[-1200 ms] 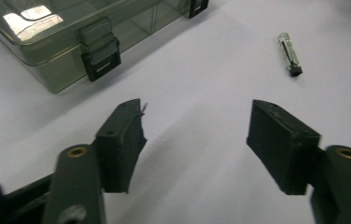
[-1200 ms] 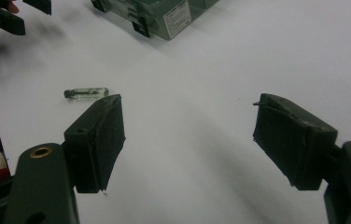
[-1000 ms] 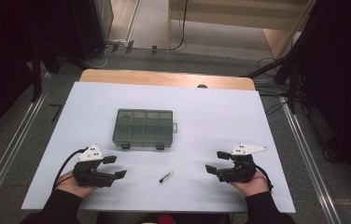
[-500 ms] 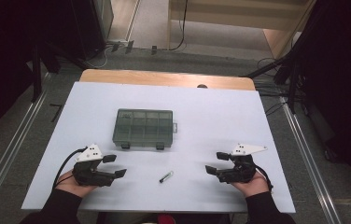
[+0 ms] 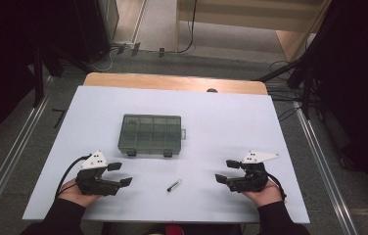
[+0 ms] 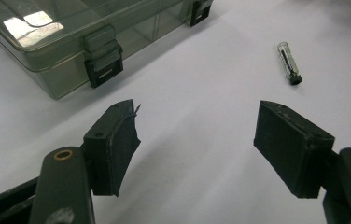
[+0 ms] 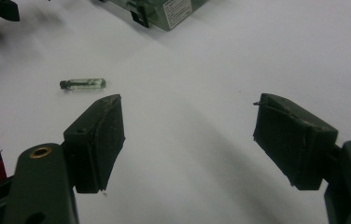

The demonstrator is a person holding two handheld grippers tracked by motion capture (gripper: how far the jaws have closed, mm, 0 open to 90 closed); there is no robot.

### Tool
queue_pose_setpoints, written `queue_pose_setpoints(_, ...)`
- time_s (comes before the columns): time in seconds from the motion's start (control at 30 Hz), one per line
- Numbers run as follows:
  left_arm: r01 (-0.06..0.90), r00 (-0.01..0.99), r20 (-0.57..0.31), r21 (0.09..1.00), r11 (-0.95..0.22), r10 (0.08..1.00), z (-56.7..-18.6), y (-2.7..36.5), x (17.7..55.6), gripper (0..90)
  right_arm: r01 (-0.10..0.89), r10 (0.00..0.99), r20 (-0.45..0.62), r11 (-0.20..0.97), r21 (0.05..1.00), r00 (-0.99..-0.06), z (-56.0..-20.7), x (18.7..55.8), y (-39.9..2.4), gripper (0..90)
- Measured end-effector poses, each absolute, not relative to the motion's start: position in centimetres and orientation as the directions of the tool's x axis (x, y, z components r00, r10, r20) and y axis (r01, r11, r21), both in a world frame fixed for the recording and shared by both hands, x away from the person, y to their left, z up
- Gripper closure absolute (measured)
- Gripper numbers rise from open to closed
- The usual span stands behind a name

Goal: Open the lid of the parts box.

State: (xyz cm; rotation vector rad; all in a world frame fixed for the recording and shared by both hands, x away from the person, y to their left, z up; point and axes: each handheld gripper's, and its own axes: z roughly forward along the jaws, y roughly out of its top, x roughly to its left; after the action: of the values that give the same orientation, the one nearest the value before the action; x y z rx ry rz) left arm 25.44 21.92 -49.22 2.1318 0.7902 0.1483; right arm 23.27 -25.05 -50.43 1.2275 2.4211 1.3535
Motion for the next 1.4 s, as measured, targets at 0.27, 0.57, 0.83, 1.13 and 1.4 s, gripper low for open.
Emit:
queue_pose_setpoints(0.27, 0.487, 0.795, -0.164, 0.748, -0.452, 0.584, -49.2, 21.9, 25.4, 29.4, 0.594, 0.69, 0.271, 0.282, 0.753, -0.671, -50.5, 23.3, -25.0, 25.0)
queue_pose_setpoints(0.57, 0.489, 0.794, -0.168, 0.747, -0.451, 0.584, -49.2, 21.9, 25.4, 29.5, 0.596, 0.688, 0.273, 0.285, 0.751, -0.672, -50.5, 23.3, -24.9, 25.0)
queue_pose_setpoints(0.83, 0.492, 0.793, -0.172, 0.746, -0.448, 0.584, -49.2, 21.9, 25.4, 29.5, 0.6, 0.681, 0.284, 0.282, 0.749, -0.675, -50.6, 23.5, -24.5, 23.9)
queue_pose_setpoints(1.13, 0.494, 0.793, -0.175, 0.746, -0.447, 0.584, -49.3, 21.9, 25.5, 29.5, 0.593, 0.673, 0.281, 0.288, 0.752, -0.684, -50.7, 23.6, -23.7, 23.1)
queue_pose_setpoints(1.4, 0.492, 0.794, -0.173, 0.745, -0.45, 0.582, -49.3, 21.8, 25.5, 29.5, 0.592, 0.673, 0.285, 0.281, 0.755, -0.683, -50.6, 24.1, -22.8, 22.2)
